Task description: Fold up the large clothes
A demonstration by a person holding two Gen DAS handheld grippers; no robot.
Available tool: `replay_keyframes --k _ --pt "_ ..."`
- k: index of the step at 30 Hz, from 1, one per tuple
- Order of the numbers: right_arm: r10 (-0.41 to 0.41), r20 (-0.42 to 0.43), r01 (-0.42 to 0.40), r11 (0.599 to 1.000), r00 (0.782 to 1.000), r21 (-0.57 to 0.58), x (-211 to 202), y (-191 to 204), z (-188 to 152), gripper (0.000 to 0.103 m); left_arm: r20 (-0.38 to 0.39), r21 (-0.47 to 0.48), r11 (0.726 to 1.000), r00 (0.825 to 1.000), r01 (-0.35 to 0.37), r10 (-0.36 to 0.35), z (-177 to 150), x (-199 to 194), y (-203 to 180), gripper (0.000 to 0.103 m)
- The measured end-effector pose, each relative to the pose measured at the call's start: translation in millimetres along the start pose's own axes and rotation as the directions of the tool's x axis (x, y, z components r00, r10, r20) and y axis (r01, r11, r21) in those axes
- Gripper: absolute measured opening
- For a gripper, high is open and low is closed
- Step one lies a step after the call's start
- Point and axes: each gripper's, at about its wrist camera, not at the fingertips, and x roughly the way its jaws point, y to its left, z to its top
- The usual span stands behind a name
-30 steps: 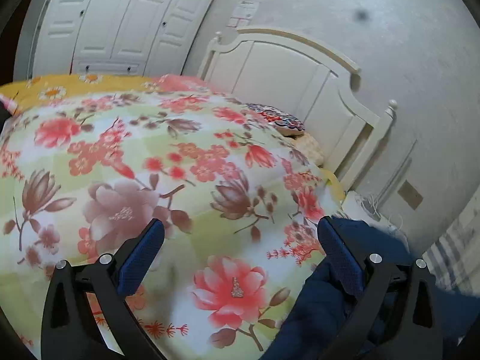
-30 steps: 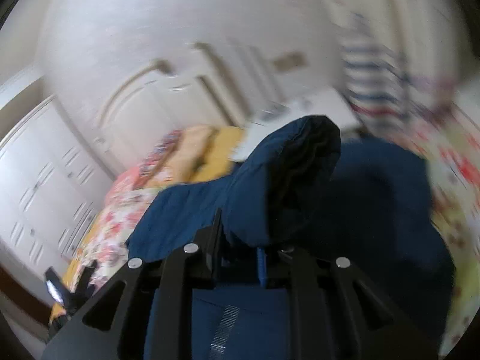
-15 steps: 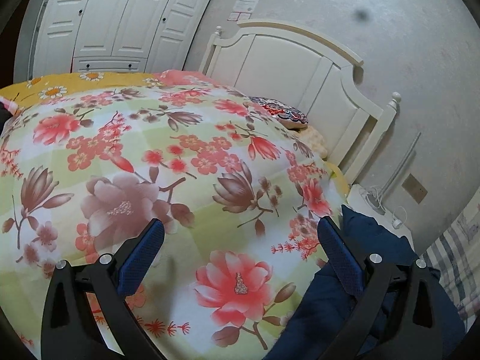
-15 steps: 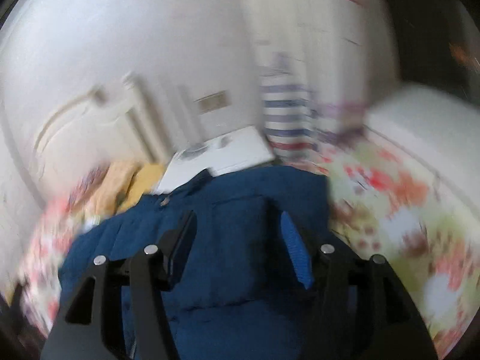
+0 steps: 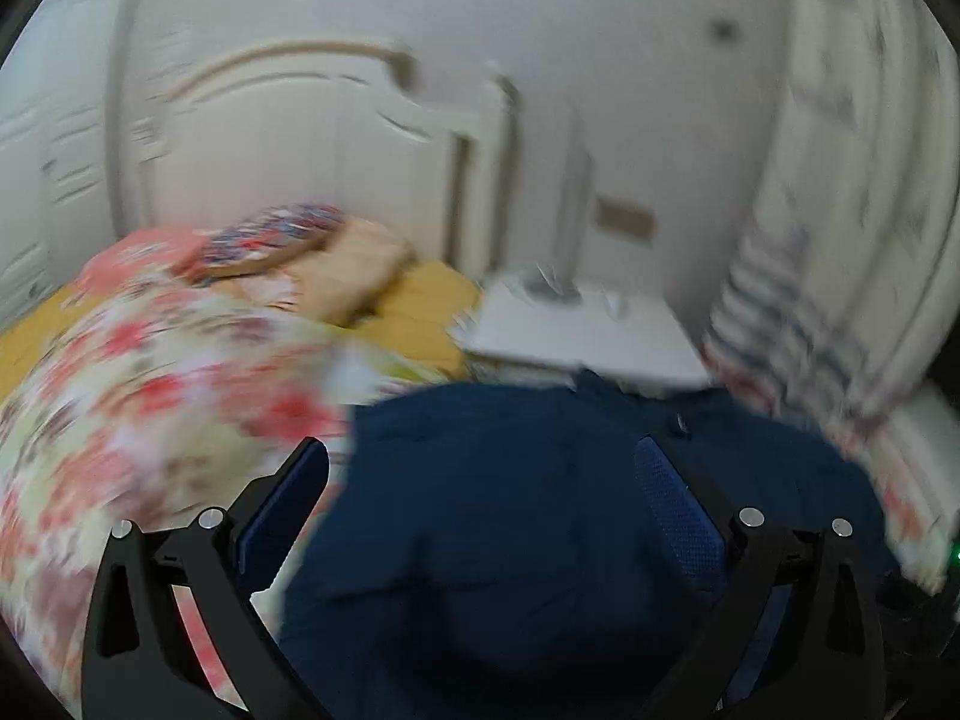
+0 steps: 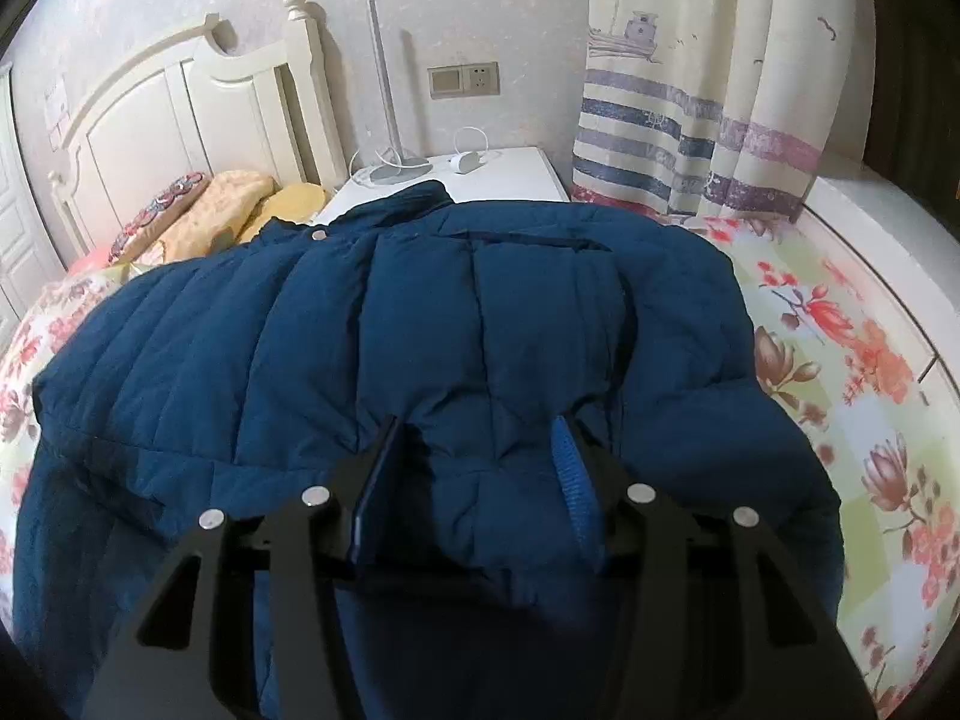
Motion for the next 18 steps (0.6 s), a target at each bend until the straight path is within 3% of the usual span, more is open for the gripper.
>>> replay_keyframes --k 2,4,5,8,11,15,18 --pt "0.020 0.003 -0.020 1.000 1.000 0.016 -3 -5 1 0.051 -0.086 0.064 0.998 0.996 -0.027 0.033 -4 38 -18 0.098" --pt "0.041 0.005 -0.042 0.999 0.999 0.033 -3 -8 1 0.052 -0.178 0.102 0.991 0.978 -0.092 0.109 -23 79 -20 0.098" --pt "0.056 0.007 -0.056 0.998 0.998 0.042 -3 -11 1 0.052 -0.225 0.105 0.990 0.968 -0.091 0.113 -36 96 -15 0.099" --pt "0.097 0.024 -0.098 0.993 0.995 0.067 -6 -16 1 0.054 -0.221 0.023 0.999 0.975 -0.024 0.029 -44 95 0 0.099" --pt "0.133 0.101 -0.146 0.980 0.986 0.135 -20 -30 0 0.050 -0.232 0.029 0.999 0.972 -0.035 0.041 -49 97 2 0.099" --pt "0.046 0.253 -0.110 0.964 0.966 0.242 -57 -51 7 0.050 -0.244 0.052 0.997 0.967 -0.057 0.068 -50 99 0 0.099" --pt "0.062 0.214 -0.099 0.982 0.975 0.163 -55 -31 32 0.050 -0.248 0.050 0.997 0.966 -0.056 0.067 -46 99 0 0.099"
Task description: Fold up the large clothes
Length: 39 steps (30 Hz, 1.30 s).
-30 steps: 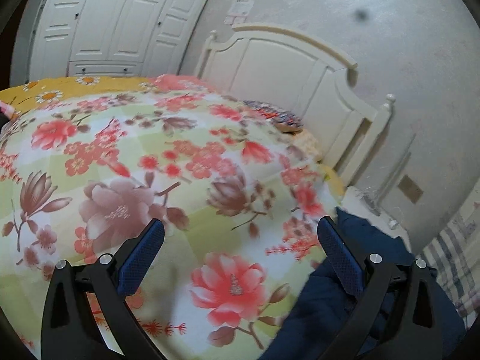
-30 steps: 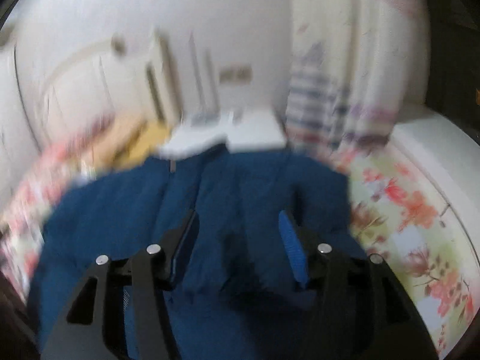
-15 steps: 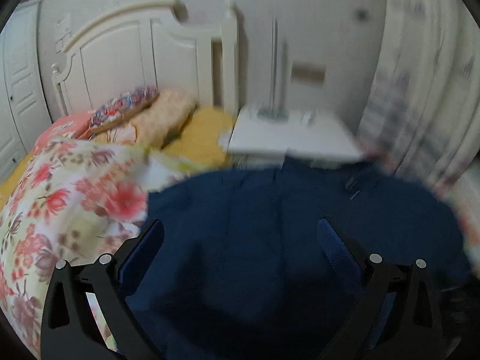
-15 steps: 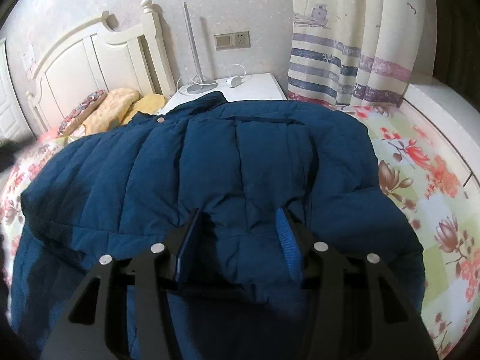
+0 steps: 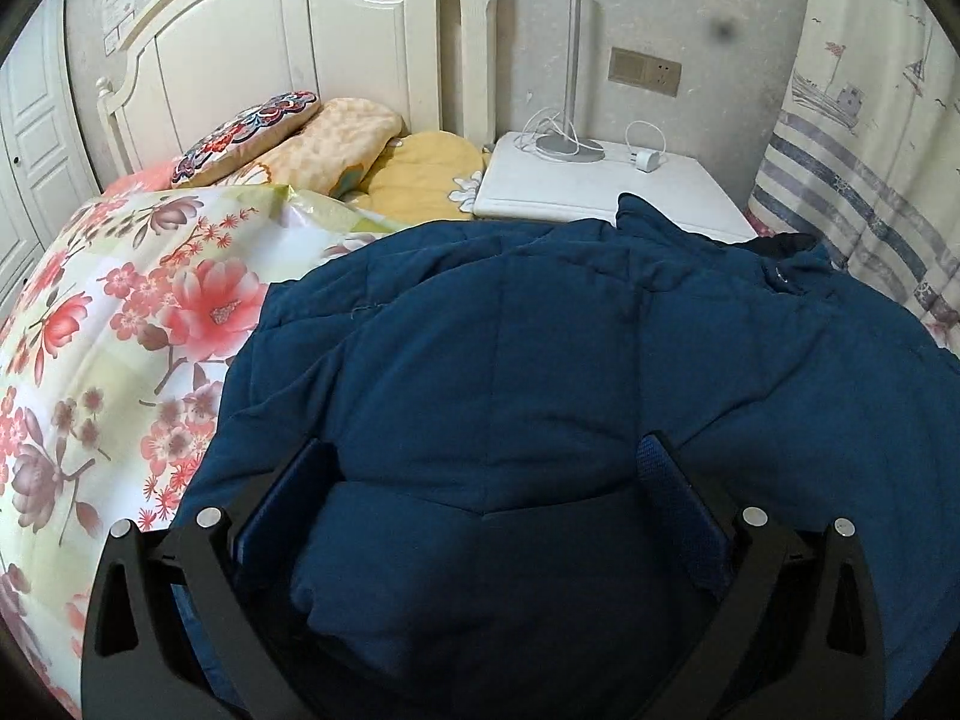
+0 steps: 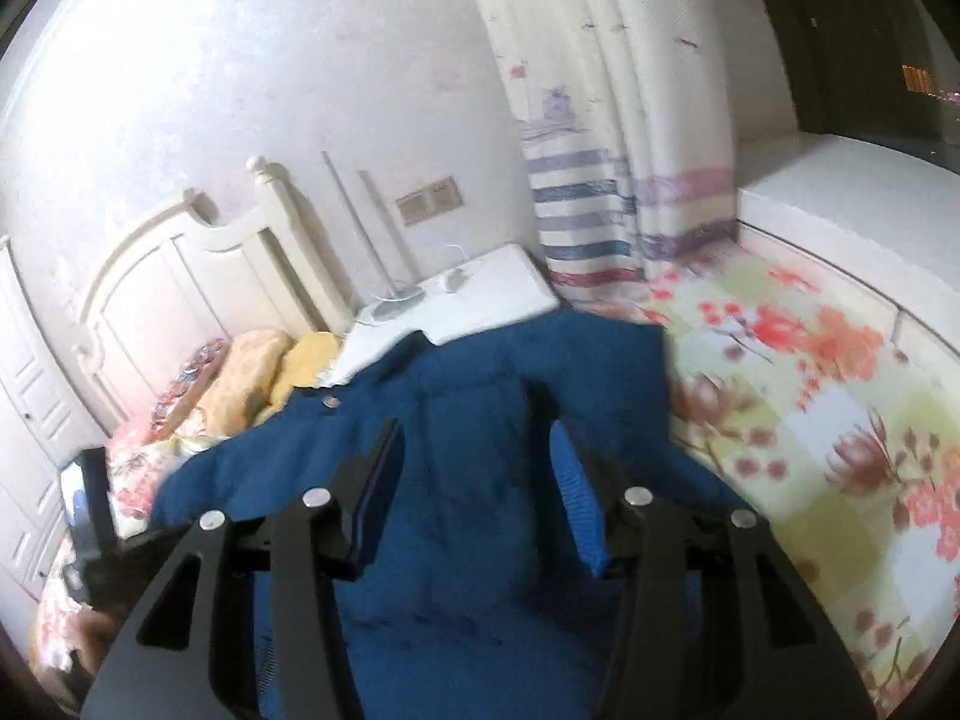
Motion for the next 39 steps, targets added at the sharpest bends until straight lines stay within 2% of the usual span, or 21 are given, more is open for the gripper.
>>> replay_keyframes --k 1,3,4,7,8,12,14,16,17,18,19,23,24,27,28,30,31,33,36,38,39 --pt "-0.042 -0.041 0.038 0.994 0.998 -0.105 14 20 7 0.050 -0.001 -0.001 1.000 1.000 0.002 -0.002 3 0 0 0.099" --pt "-0.066 -0.112 0.041 0.976 0.992 -0.212 41 41 11 0.050 -0.001 -0.008 1.000 1.000 0.010 -0.010 4 1 2 0.099" --pt "-0.071 -0.141 0.038 0.973 0.987 -0.228 54 46 11 0.050 -0.001 -0.010 1.000 1.000 0.012 -0.012 4 1 2 0.099" --pt "-0.182 -0.258 0.091 0.941 0.949 -0.327 110 53 -6 0.056 -0.001 -0.015 1.000 1.000 0.020 -0.020 5 1 4 0.099" --pt "-0.188 -0.233 0.097 0.931 0.954 -0.351 116 54 -14 0.056 0.000 -0.018 1.000 1.000 0.024 -0.024 5 0 5 0.099" --pt "-0.199 -0.234 0.116 0.938 0.951 -0.326 109 55 -13 0.056 -0.002 -0.018 1.000 1.000 0.022 -0.022 4 0 4 0.099" --pt "-0.192 -0.198 0.134 0.953 0.961 -0.271 96 53 -2 0.055 -0.004 -0.019 1.000 1.000 0.022 -0.022 4 1 3 0.099" --pt "-0.204 -0.120 0.174 0.959 0.972 -0.222 86 48 7 0.065 -0.003 -0.018 1.000 1.000 0.019 -0.019 4 0 2 0.099" --pt "-0.226 -0.095 0.202 0.956 0.969 -0.213 87 45 10 0.068 -0.003 -0.019 1.000 1.000 0.021 -0.021 4 0 3 0.099" --pt "-0.252 -0.132 0.218 0.949 0.959 -0.228 101 42 7 0.070 -0.003 -0.020 1.000 1.000 0.021 -0.021 4 0 3 0.099" --pt "-0.263 -0.211 0.206 0.945 0.942 -0.255 120 38 0 0.073 -0.003 -0.019 1.000 1.000 0.021 -0.021 4 0 2 0.099" --pt "-0.245 -0.238 0.183 0.950 0.940 -0.255 120 34 0 0.073 -0.004 -0.019 1.000 1.000 0.019 -0.019 4 0 3 0.099" --pt "-0.251 -0.233 0.194 0.950 0.940 -0.243 113 35 2 0.070 -0.003 -0.020 1.000 1.000 0.021 -0.021 4 0 3 0.099" --pt "-0.213 -0.106 0.183 0.953 0.971 -0.240 66 52 0 0.072 -0.004 -0.021 1.000 1.000 0.021 -0.022 5 0 3 0.099" --pt "-0.204 -0.098 0.173 0.949 0.974 -0.262 59 59 -4 0.076 -0.004 -0.021 1.000 1.000 0.022 -0.022 5 0 3 0.099" --pt "-0.158 -0.197 0.091 0.946 0.968 -0.312 64 71 -23 0.077 -0.004 -0.022 1.000 1.000 0.022 -0.022 5 0 3 0.099" --pt "-0.188 -0.238 0.093 0.928 0.953 -0.360 76 74 -36 0.077 -0.004 -0.022 1.000 1.000 0.022 -0.022 5 0 3 0.099" --pt "-0.216 -0.206 0.117 0.906 0.954 -0.406 85 77 -49 0.080 -0.004 -0.023 0.999 1.000 0.024 -0.024 5 0 3 0.099" --pt "-0.204 -0.262 0.099 0.927 0.943 -0.362 88 73 -42 0.081 -0.008 -0.013 1.000 1.000 0.012 -0.012 5 0 1 0.099" --pt "-0.204 -0.284 0.100 0.935 0.937 -0.340 72 75 -39 0.079 -0.008 -0.004 1.000 1.000 0.017 -0.017 5 -4 2 0.099" --pt "-0.186 -0.275 0.088 0.939 0.943 -0.333 58 78 -37 0.079 -0.029 0.021 1.000 0.999 0.014 -0.014 5 -9 1 0.098"
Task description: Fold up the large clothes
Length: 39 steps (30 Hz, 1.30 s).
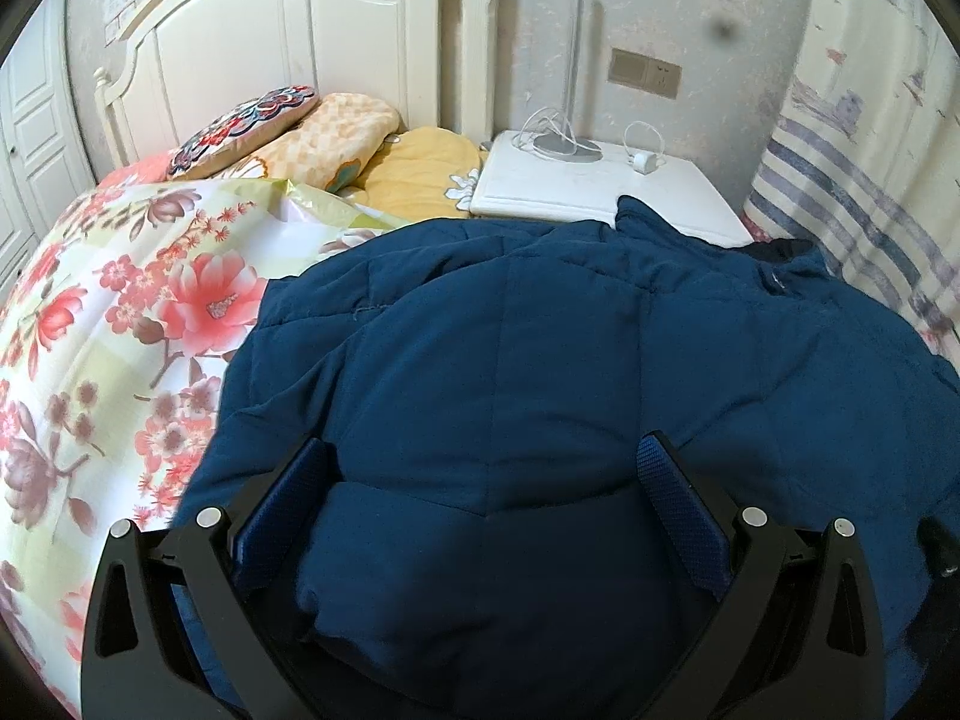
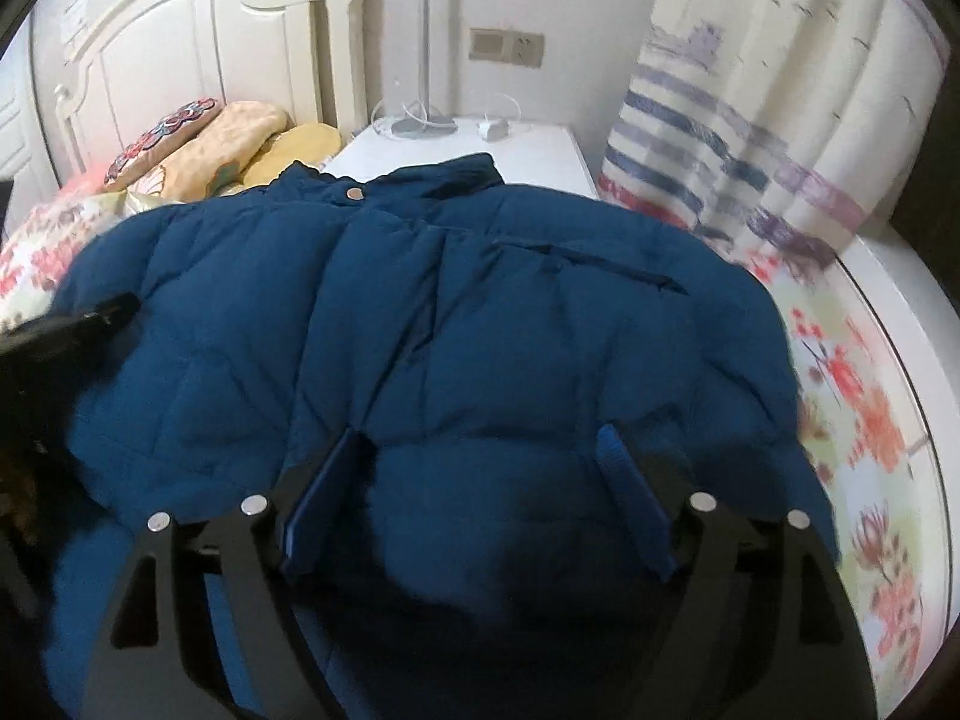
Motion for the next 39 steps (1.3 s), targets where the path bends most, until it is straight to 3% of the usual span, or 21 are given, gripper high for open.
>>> replay_keyframes --k 2,3,5,6,8,10,12,13,14,17,20,22,24,25,27,30,34,36,39 --pt "0.038 0.074 -0.037 0.999 0.997 -0.021 -43 9 -13 0.080 0.016 0.000 0.999 0.999 0.039 -0.039 -6 -31 4 0.098" --pt "0.038 0.096 -0.034 0.999 0.995 -0.042 -60 13 -22 0.080 0.076 -0.012 0.996 0.993 0.094 -0.092 -15 -64 9 0.098" --pt "0.051 0.090 -0.044 0.996 0.995 -0.075 -77 17 -39 0.083 0.124 0.016 0.992 0.985 0.122 -0.123 -35 -103 9 0.098" --pt "0.060 0.063 -0.055 0.996 0.996 -0.077 -78 17 -49 0.083 0.110 0.041 0.991 0.985 0.126 -0.130 -46 -112 6 0.098" --pt "0.060 -0.014 -0.061 0.996 0.998 -0.068 -64 14 -63 0.083 0.043 0.092 0.983 0.986 0.156 -0.160 -70 -114 -4 0.098" --pt "0.051 -0.134 -0.057 0.997 0.990 -0.046 -38 13 -78 0.083 -0.010 0.136 0.982 0.991 0.134 -0.134 -88 -105 -11 0.098" --pt "0.048 -0.115 -0.053 0.998 0.992 -0.040 -35 14 -90 0.089 -0.099 0.172 0.983 0.994 0.071 -0.054 -105 -85 -15 0.098" --pt "0.041 -0.119 -0.046 0.998 0.992 -0.034 -37 13 -93 0.091 -0.125 0.170 0.982 0.990 0.079 -0.058 -111 -77 -11 0.099" --pt "0.040 -0.134 -0.043 0.999 0.990 -0.015 -43 10 -96 0.091 -0.114 0.148 0.983 0.989 0.108 -0.092 -114 -79 -4 0.099" --pt "0.056 -0.094 -0.057 0.998 0.994 -0.001 -81 6 -109 0.091 -0.111 0.095 0.994 0.993 0.045 -0.035 -120 -107 13 0.098" --pt "0.080 -0.050 -0.082 0.996 0.995 -0.037 -114 7 -133 0.095 -0.056 0.048 0.988 0.988 0.150 -0.147 -138 -149 22 0.098" --pt "0.083 -0.090 -0.092 0.991 0.992 -0.099 -120 16 -154 0.095 -0.057 0.105 0.981 0.986 0.164 -0.158 -157 -163 13 0.098" --pt "0.056 -0.143 -0.082 0.980 0.988 -0.183 -112 30 -181 0.096 -0.095 0.196 0.972 0.989 0.130 -0.113 -180 -160 0 0.098" --pt "0.054 -0.099 -0.071 0.982 0.994 -0.177 -115 30 -188 0.097 -0.120 0.234 0.967 0.990 0.105 -0.078 -190 -153 -7 0.099" --pt "0.069 -0.111 -0.086 0.985 0.991 -0.150 -119 25 -189 0.097 -0.106 0.207 0.972 0.990 0.114 -0.093 -200 -147 -1 0.099" --pt "0.024 -0.106 -0.043 0.982 0.994 -0.182 -141 31 -195 0.097 -0.127 0.173 0.978 0.988 0.115 -0.093 -201 -159 7 0.098" --pt "0.156 -0.059 -0.166 0.957 0.986 -0.237 -176 41 -226 0.097 -0.056 0.223 0.957 0.983 0.185 -0.177 -225 -207 6 0.098" --pt "0.151 -0.076 -0.166 0.947 0.986 -0.275 -176 46 -249 0.097 -0.050 0.280 0.936 0.977 0.212 -0.206 -246 -219 -1 0.098" --pt "0.181 -0.045 -0.187 0.957 0.982 -0.220 -174 37 -265 0.098 -0.058 0.351 0.923 0.987 0.158 -0.147 -269 -203 -6 0.099"
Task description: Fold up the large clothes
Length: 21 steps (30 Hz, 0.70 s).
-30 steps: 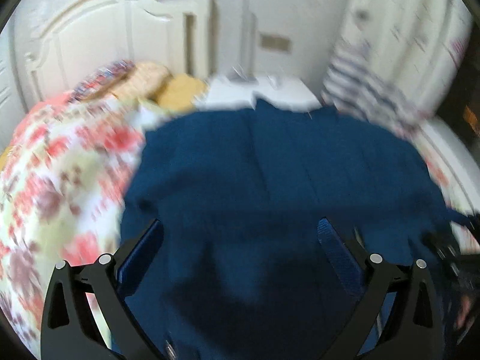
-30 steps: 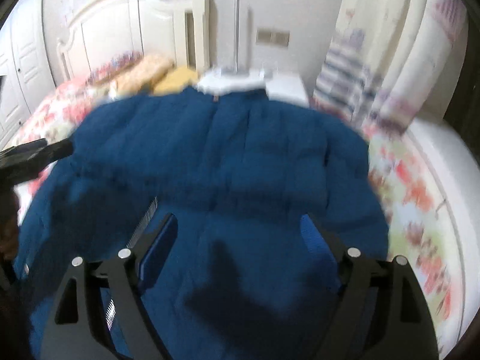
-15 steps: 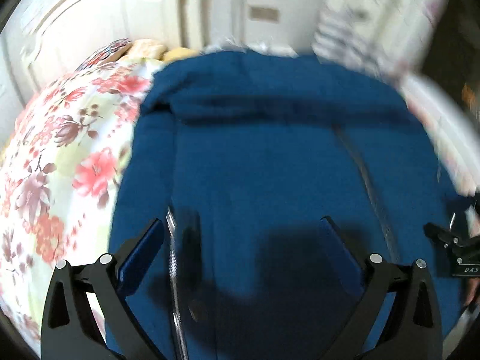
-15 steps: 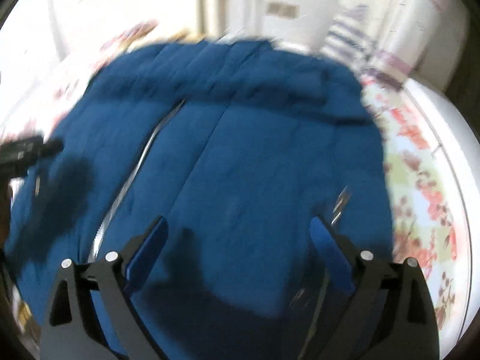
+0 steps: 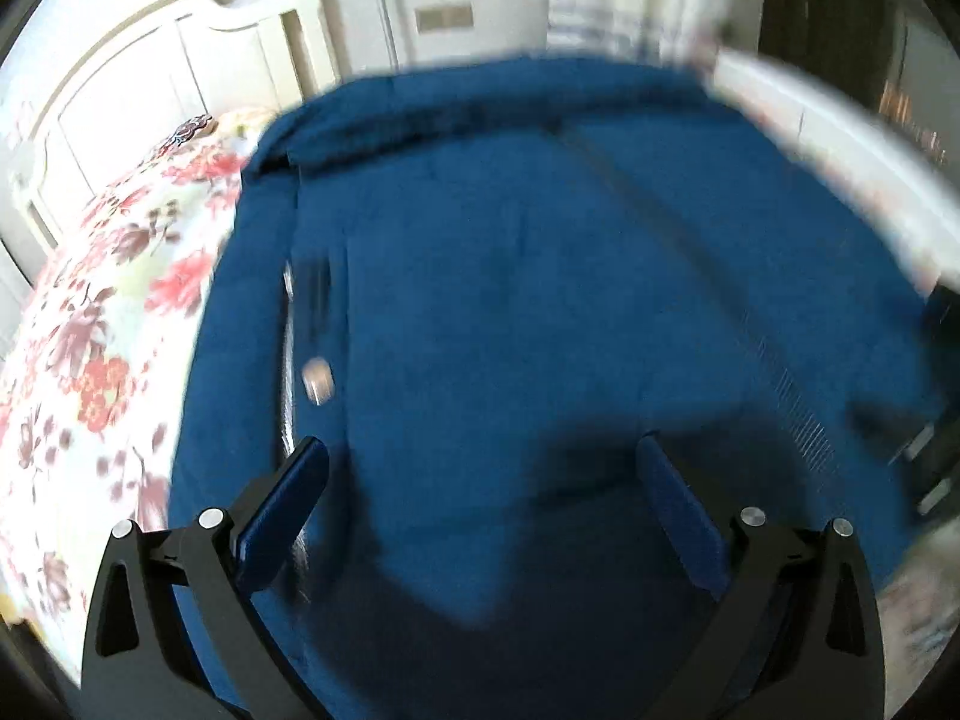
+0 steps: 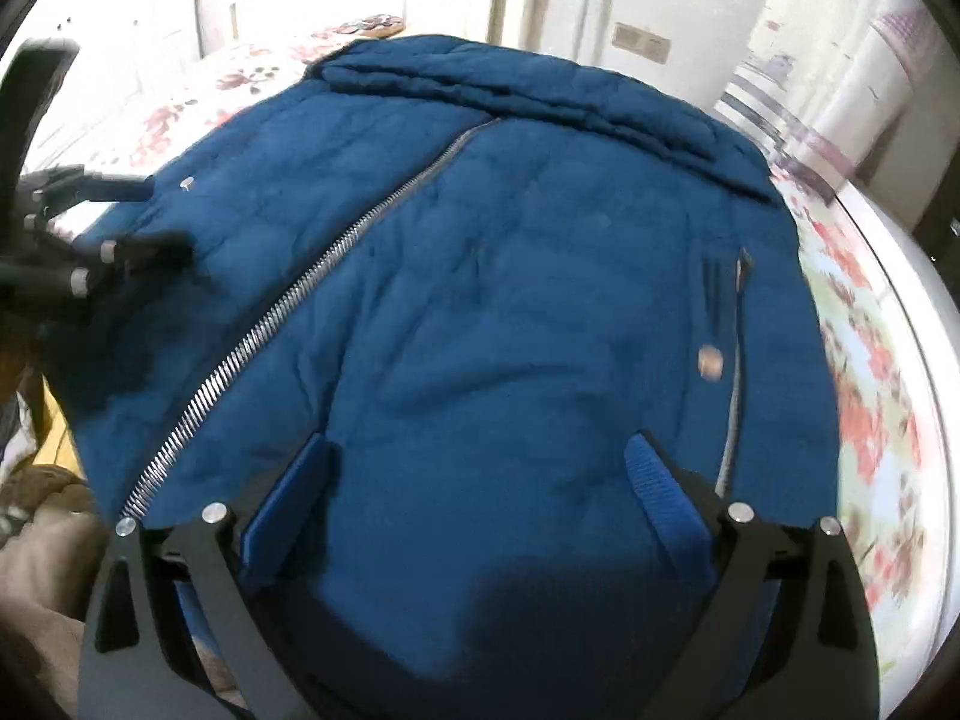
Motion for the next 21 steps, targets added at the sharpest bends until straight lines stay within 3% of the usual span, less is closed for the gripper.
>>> replay_keyframes --k 1,3,7,9,12,17,19,21 --pt "0.009 -0.005 -0.009 1.000 1.000 0.006 -2 -3 -1 0.098 0.047 -0.015 1.000 0.999 0.001 0.000 -7 -2 2 0.099" --pt "-0.020 -0.020 0.020 1.000 1.000 -0.012 -13 -2 -1 0.098 0.035 -0.031 0.999 0.999 0.006 -0.005 -7 -6 7 0.098" --pt "-0.068 0.029 0.068 0.998 0.997 -0.014 -39 -8 -18 0.098 0.065 -0.053 0.998 0.997 -0.026 0.029 -14 -25 18 0.098" --pt "-0.053 0.006 0.053 0.999 0.999 0.013 -31 -21 -30 0.098 0.033 -0.090 0.995 0.999 -0.037 0.040 -24 -21 29 0.099" --pt "-0.010 0.037 0.006 0.996 0.999 0.089 -33 -37 -43 0.099 0.038 -0.155 0.988 0.999 0.027 -0.022 -32 -17 45 0.099" --pt "-0.076 0.060 0.072 0.995 0.995 0.070 -50 -46 -43 0.099 0.078 -0.175 0.983 0.995 -0.052 0.067 -39 -34 58 0.099" --pt "-0.040 0.029 0.037 0.993 0.999 0.114 -42 -56 -49 0.099 0.039 -0.210 0.977 0.999 -0.021 0.030 -46 -24 69 0.099" --pt "-0.032 0.030 0.028 0.992 0.999 0.124 -40 -56 -52 0.099 0.056 -0.215 0.977 0.998 -0.008 0.021 -54 -30 69 0.099"
